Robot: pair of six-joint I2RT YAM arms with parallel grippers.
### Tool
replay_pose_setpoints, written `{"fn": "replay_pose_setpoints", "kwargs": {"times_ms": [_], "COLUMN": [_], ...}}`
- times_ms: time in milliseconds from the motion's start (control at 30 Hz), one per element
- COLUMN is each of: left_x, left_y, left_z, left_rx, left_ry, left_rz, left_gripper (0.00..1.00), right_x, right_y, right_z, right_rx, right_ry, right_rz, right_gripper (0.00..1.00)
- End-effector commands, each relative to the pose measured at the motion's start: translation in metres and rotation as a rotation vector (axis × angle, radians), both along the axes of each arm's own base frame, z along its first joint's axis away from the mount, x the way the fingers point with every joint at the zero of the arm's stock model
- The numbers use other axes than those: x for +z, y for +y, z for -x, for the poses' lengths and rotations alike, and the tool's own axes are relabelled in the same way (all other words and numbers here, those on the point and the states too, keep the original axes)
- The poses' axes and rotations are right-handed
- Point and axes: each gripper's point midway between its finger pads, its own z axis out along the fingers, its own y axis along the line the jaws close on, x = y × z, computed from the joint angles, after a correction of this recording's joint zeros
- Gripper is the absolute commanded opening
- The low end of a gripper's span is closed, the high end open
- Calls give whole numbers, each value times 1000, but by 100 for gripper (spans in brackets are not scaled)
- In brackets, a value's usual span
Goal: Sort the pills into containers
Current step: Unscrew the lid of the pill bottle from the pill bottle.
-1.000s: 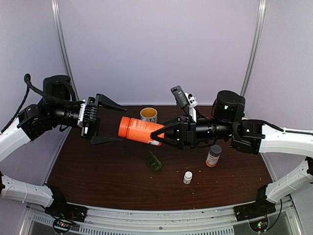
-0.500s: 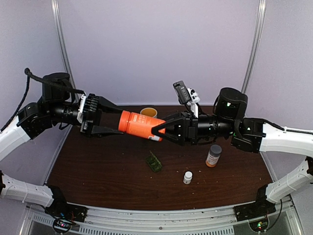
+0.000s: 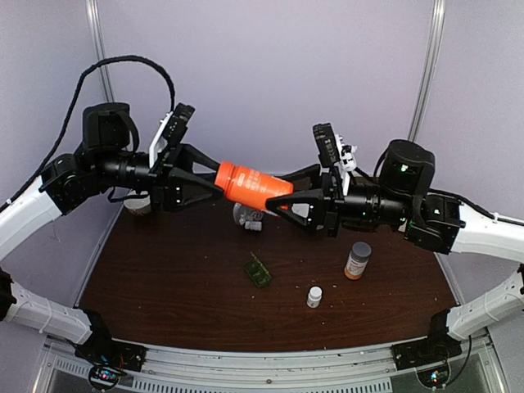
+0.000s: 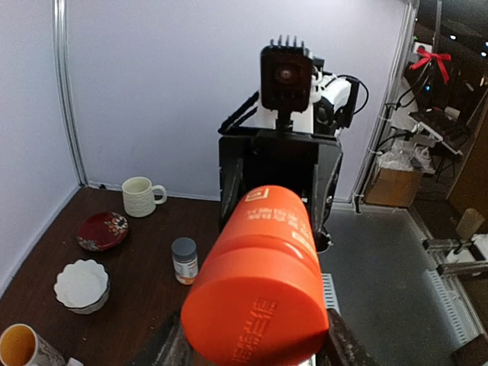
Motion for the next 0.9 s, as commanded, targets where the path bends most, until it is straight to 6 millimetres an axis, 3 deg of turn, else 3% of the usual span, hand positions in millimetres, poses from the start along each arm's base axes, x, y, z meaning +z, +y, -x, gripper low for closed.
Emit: {"fn": "replay_pose_setpoints", "kwargs": {"times_ms": [0,300,600,633,733,833,867], "left_x": [35,20,17,18,19,19,22], "left_y": [-4,-14,-19,-19,-15,-5,0], "left_z": [-11,-11,-15,-14,-17,-23,-23], "left_rx": [96,92,93,89,122,197,209], "left_ry": [357,846,996,989,910,733,673], "left_rz": [49,33,45,51,60,73,84], "left_gripper": [18,20,30,37,71,96,97], "right_x": [-19,-29,-36,-36,-36,-35,-35], "right_y": [-9,-19,-25,-26,-29,-32,-32], "right_z": [-19,-32,-24,-24,-22,-17,-16], "right_rx": [-184,-378,-493,-497,-497,-463,-446], "right_ry": [-209,-409,-564,-553,-487,-398,-365], "right_rz": [102,194,243,235,197,143,126], "right_gripper": [10,9,5,4,1,0,0]}}
